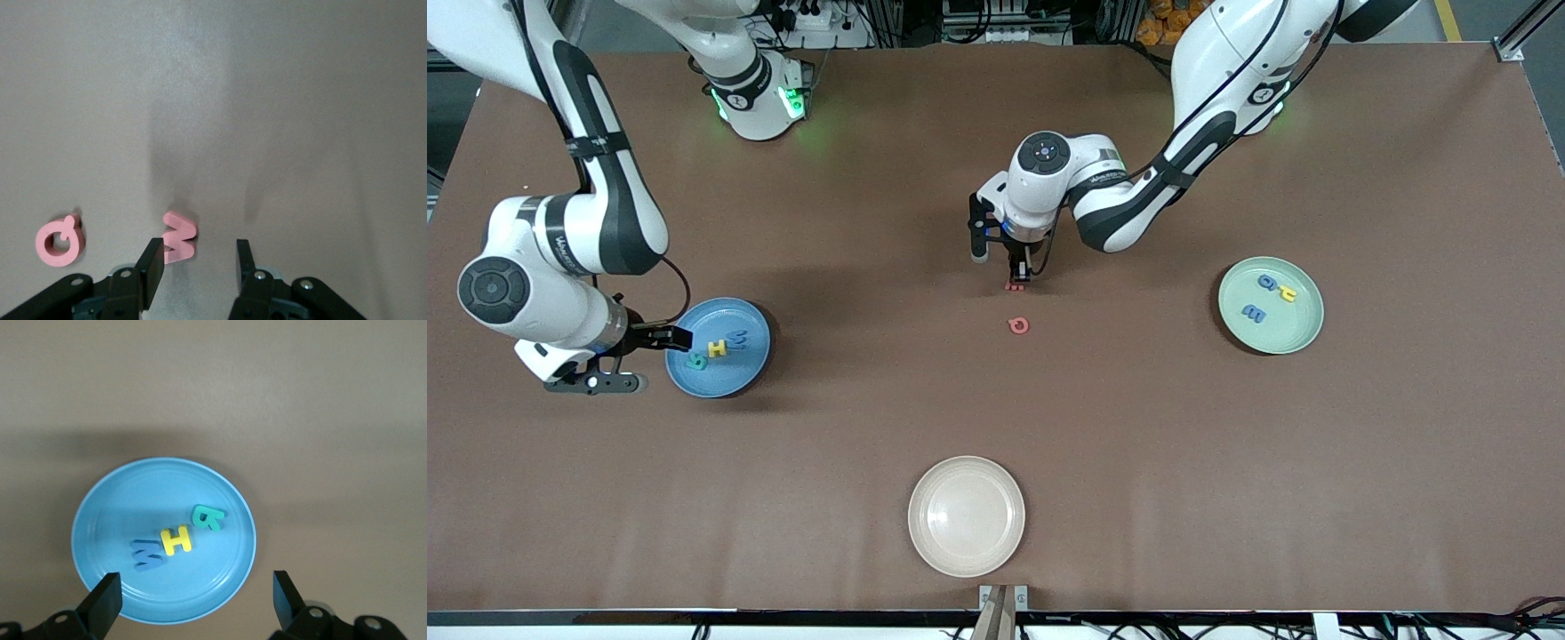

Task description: Sort uppercase to blue plate, lowercase to green plate

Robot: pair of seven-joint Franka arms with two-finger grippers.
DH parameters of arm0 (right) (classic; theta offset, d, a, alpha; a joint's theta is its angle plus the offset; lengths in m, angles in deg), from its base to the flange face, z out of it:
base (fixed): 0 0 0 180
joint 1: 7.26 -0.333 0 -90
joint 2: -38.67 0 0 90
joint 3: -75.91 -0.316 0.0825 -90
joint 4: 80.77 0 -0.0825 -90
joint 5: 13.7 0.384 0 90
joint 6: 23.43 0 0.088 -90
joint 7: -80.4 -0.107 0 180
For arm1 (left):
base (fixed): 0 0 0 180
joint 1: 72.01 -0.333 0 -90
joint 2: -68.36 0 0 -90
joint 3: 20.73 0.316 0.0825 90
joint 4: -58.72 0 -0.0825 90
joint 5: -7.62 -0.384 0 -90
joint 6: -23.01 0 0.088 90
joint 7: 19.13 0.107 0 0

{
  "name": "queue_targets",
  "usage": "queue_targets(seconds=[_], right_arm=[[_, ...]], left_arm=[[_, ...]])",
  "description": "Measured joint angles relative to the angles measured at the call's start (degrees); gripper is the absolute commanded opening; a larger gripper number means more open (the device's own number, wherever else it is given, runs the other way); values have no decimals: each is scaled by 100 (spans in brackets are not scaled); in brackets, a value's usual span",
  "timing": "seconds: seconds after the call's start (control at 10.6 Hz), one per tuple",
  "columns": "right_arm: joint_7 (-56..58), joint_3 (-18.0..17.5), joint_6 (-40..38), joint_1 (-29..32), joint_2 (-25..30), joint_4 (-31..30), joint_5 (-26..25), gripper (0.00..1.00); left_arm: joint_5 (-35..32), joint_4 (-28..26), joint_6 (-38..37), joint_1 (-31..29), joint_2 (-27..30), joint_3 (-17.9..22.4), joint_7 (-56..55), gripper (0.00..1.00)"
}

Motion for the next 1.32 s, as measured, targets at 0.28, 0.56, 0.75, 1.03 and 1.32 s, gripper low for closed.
queue_targets(seconds=[0.28, 0.56, 0.75, 1.03, 1.32], right_arm=[[0, -19, -227, -216, 353, 212, 27, 100], [23, -73, -624, -254, 977, 337, 178, 100], [31, -77, -722, -315, 1200, 420, 387, 100], [32, -62, -863, -323, 1227, 632, 638, 100], [33, -64, -863, -364, 1226, 740, 658, 100]], left_arm=[[-111, 18, 0, -2, -72, 26, 0, 53], [-143, 61, 0, 1, -145, 43, 0, 53], [-224, 71, 0, 5, -163, 70, 0, 53], [-352, 138, 1, 7, -184, 102, 0, 53], [-366, 200, 1, 54, -221, 121, 0, 53]])
